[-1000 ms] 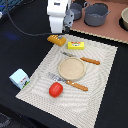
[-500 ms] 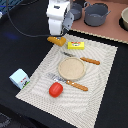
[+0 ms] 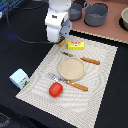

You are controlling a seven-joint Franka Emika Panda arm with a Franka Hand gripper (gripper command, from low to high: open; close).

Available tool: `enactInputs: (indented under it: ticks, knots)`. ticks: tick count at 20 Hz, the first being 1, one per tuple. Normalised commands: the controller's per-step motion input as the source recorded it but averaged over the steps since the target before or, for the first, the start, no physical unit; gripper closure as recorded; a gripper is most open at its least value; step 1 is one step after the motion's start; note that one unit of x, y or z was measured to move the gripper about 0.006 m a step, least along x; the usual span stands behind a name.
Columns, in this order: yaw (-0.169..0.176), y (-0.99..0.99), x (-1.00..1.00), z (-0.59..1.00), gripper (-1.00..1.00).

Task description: Interact with the objects in diverse but meaningful ways.

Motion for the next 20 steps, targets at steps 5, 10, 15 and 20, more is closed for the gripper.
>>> enactInputs:
  ticks: [5, 10, 15, 20]
  knots:
    - [-0.030, 0.33, -0.31, -0.65, -1.00]
    - [-0.007, 0.24, -0.27, -0.48, 1.00]
    - [0.000, 0.04, -0.13, -0.01, 1.00]
    - [0.001, -0.01, -0.08, 0.00, 1.00]
